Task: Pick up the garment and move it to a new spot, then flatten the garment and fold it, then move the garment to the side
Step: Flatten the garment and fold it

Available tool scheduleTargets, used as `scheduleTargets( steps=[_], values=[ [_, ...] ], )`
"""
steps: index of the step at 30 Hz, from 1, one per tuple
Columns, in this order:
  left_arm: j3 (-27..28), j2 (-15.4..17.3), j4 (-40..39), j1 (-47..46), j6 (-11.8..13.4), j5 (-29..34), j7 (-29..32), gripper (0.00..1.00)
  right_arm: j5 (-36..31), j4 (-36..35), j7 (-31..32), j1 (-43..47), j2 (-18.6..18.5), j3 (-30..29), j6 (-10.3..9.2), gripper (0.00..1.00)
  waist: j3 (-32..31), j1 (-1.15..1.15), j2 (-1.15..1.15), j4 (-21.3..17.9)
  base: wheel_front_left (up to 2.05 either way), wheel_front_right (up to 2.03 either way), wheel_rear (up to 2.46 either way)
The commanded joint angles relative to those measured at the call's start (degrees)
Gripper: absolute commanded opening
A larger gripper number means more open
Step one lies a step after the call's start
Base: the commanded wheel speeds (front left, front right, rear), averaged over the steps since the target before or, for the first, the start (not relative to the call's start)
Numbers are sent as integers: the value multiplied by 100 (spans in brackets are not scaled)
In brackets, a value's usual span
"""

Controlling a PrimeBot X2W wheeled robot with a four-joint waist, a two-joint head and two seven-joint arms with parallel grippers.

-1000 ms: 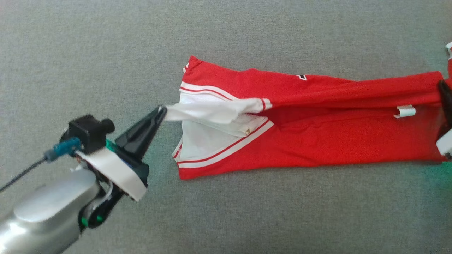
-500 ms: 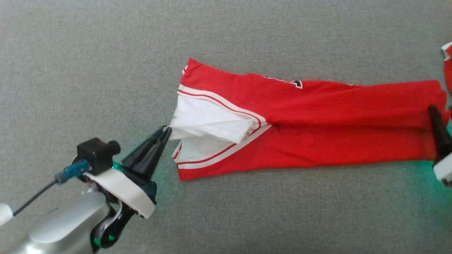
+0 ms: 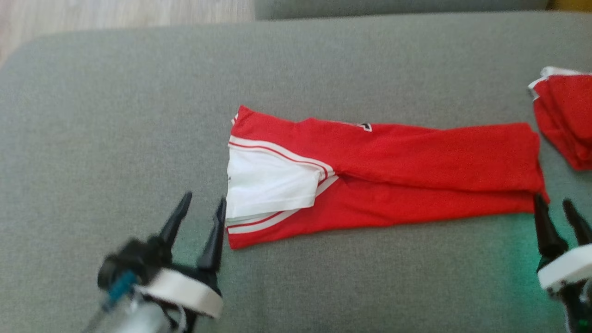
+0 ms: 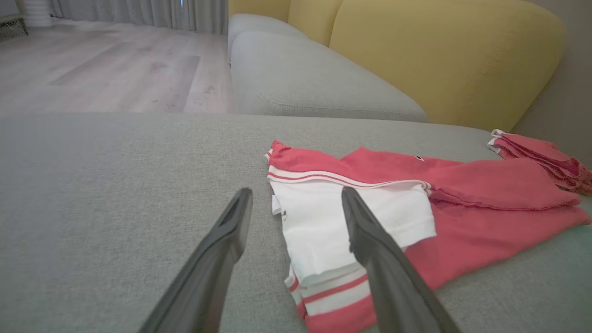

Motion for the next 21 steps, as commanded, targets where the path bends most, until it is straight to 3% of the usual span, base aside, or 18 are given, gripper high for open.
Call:
scheduleTargets(
  steps=[1,5,10,21],
  values=[
    [505,-116,-210,212,219,436,-70,100,-135,-107,-97,42,37,-40,39,100,-249,1,0,8,0,0,0],
    [1071,-719,-419,844,590,1279,-70,100,-395,190,-157,-32,396,-344,39,100,-415,1,0,177,0,0,0],
    [1422,-1300,-714,1390,793,2225,-70,100,-827,740,-127,-552,713,-960,39,100,-470,1,0,508,0,0,0],
    [1549,-1915,-839,1755,440,3147,-70,100,-2467,2284,158,-1581,820,-2595,39,100,-367,1,0,1154,0,0,0]
  ],
)
